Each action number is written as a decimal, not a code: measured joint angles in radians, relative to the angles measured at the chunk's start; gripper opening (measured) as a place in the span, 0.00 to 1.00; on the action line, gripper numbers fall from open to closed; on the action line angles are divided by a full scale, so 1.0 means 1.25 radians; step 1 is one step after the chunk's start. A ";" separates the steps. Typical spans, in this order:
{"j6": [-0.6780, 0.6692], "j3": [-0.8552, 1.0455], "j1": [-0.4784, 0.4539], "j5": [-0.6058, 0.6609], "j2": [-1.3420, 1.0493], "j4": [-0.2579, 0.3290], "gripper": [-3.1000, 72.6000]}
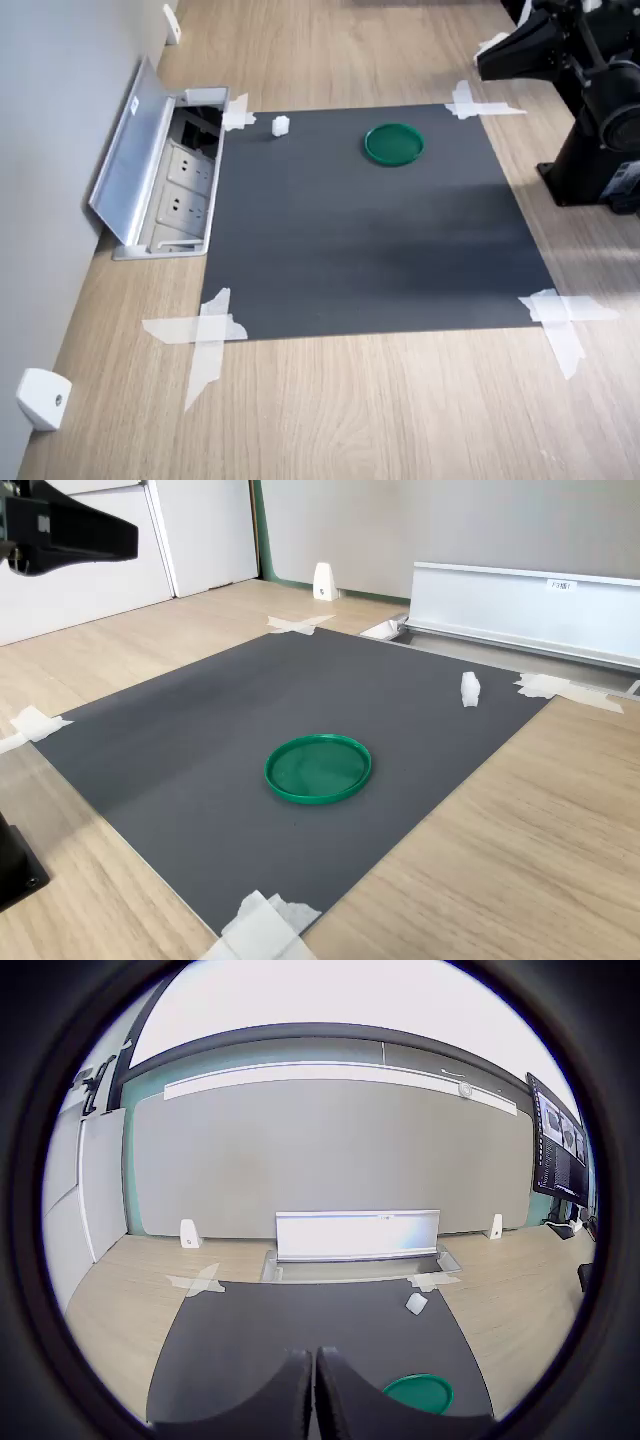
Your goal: Grasp a white terminal and put it on the green lid.
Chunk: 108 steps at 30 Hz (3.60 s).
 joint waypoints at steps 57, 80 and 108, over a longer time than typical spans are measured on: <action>-0.030 -0.331 0.000 0.116 0.501 -0.062 0.03; -0.451 -0.780 -0.096 0.536 0.989 -0.027 0.21; -0.678 -1.096 -0.175 0.566 1.418 -0.136 0.98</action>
